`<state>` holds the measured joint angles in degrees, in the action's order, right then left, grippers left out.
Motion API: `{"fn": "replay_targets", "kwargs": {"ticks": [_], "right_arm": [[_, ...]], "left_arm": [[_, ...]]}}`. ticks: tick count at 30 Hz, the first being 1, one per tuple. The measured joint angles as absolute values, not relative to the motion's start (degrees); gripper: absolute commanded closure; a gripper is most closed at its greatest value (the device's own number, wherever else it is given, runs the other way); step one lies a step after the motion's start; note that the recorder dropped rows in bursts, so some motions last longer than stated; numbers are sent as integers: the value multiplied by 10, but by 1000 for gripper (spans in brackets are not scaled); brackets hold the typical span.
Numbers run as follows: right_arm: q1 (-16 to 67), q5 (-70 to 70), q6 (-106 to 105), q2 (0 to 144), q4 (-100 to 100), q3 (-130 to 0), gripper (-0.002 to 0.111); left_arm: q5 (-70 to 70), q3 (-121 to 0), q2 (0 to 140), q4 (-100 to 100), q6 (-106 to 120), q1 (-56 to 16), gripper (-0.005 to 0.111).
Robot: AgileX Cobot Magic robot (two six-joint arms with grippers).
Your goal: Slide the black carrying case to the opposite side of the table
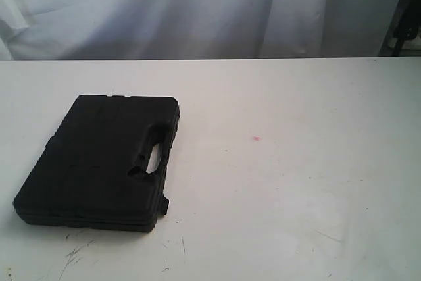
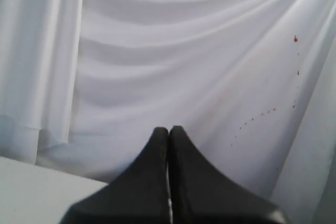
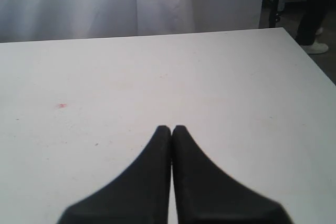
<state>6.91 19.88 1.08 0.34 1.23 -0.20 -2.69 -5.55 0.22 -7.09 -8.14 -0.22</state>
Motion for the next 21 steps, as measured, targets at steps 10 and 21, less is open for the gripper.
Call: {"fn": "replay_targets", "kwargs": {"ticks": [10,21], "right_arm": [[69,199,11,3,12,-2,108],[69,199,11,3,12,-2,108]], "left_arm": [[67,-234,180,-65,-81,-1,107],[336,-409,493,-83,-35,0,107]]}}
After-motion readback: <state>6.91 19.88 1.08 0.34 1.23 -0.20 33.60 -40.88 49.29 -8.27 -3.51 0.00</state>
